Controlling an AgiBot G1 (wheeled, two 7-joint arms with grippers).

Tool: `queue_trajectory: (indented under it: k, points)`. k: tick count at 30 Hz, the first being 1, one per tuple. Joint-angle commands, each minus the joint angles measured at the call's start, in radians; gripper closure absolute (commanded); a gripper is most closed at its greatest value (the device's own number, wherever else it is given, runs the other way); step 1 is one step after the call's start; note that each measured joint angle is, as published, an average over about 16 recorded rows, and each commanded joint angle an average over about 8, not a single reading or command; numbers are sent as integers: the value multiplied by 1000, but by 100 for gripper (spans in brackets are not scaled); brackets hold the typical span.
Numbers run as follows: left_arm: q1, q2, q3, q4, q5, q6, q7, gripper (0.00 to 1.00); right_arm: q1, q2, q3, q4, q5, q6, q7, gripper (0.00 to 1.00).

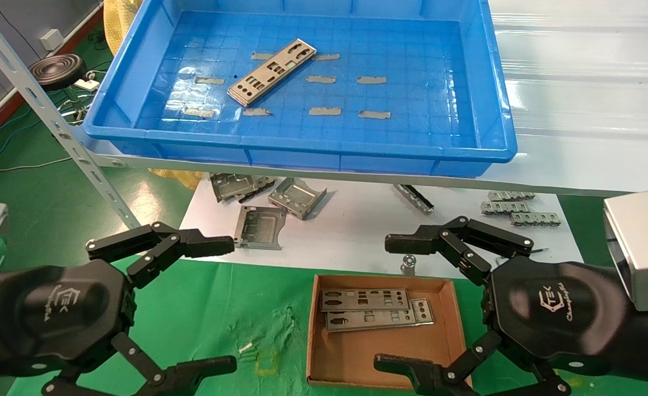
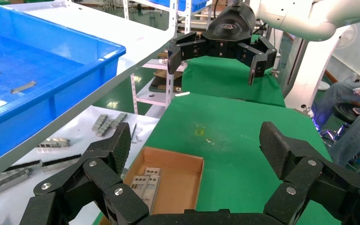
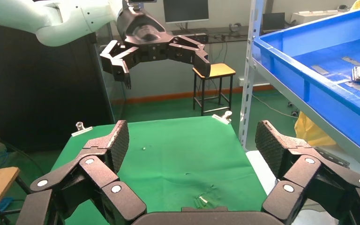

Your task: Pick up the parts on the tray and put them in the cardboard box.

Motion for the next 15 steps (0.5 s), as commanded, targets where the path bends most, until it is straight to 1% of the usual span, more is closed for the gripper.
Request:
queue_trajectory:
  k: [1,15]
  points:
    - [0,0,0,0,0,0,0,0,0,0,0,0,0,0,0,0]
    - [0,0,0,0,0,0,0,0,0,0,0,0,0,0,0,0]
